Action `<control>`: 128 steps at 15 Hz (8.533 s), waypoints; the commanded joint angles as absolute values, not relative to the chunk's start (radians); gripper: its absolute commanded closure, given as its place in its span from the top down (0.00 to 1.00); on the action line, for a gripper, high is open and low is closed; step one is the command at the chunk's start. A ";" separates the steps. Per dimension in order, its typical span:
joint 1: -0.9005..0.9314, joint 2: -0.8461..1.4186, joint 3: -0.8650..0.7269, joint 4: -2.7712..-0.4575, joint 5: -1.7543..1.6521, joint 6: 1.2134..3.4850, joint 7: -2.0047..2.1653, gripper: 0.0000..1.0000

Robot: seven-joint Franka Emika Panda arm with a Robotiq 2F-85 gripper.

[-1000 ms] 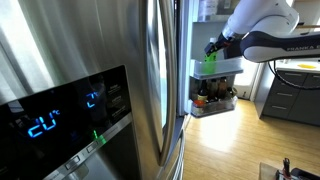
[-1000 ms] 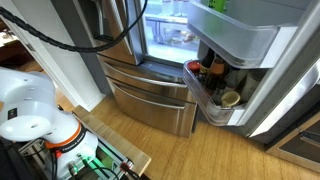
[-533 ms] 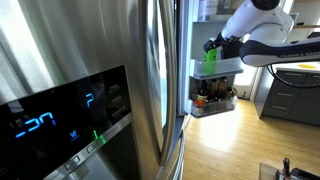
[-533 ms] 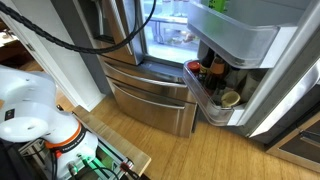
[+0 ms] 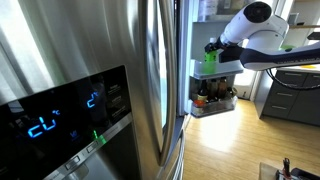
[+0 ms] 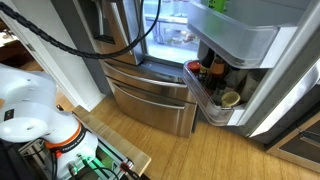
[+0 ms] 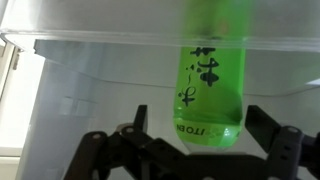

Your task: Pick up the green bottle from the second to bottom fridge shelf

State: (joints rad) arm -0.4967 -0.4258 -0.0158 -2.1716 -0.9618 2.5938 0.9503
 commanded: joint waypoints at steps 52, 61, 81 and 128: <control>-0.346 -0.348 -0.086 -2.091 -1.670 2.822 0.981 0.44; -0.304 -0.423 -0.055 -2.173 -1.517 2.834 0.664 0.44; -0.104 -0.645 0.029 -2.177 -0.666 2.363 0.305 0.44; -0.364 -0.919 0.173 -2.129 -0.563 1.919 0.597 0.69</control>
